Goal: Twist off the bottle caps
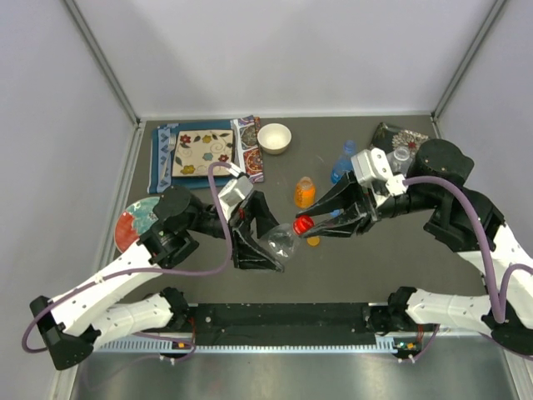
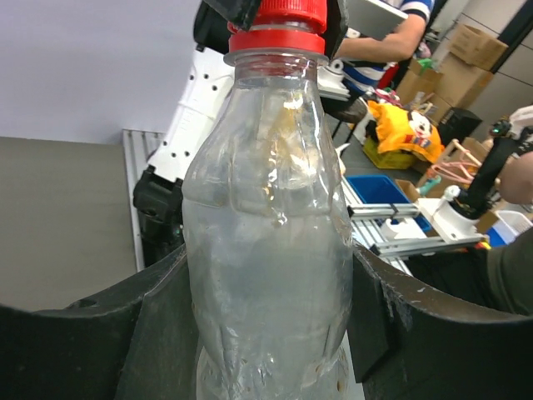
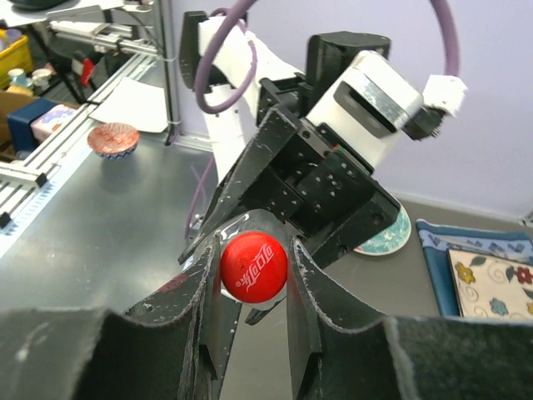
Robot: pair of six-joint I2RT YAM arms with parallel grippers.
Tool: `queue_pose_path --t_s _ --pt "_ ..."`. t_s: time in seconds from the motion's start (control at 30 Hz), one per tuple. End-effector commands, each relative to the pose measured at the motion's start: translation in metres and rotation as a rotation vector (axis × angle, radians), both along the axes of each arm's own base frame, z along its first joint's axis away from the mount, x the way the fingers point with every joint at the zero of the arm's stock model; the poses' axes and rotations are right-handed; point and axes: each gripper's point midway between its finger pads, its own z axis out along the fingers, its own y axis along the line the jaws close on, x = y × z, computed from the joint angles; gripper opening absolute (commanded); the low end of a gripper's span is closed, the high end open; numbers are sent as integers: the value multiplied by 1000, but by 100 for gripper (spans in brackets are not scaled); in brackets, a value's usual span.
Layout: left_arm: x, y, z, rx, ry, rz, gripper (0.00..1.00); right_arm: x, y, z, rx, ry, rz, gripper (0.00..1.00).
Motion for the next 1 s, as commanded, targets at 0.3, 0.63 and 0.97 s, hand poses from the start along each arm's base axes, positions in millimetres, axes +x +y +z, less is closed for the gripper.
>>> queue_pose_path --t_s 0.3,0.63,0.97 --pt "-13 11 21 -91 -87 -106 36 -66 -36 -21 -58 22 385 0" --pt "0 7 14 -55 -91 -64 36 -29 -26 -31 -101 65 133 25" --pt "26 -3 7 -10 -126 84 35 13 -19 -23 -96 83 -121 39"
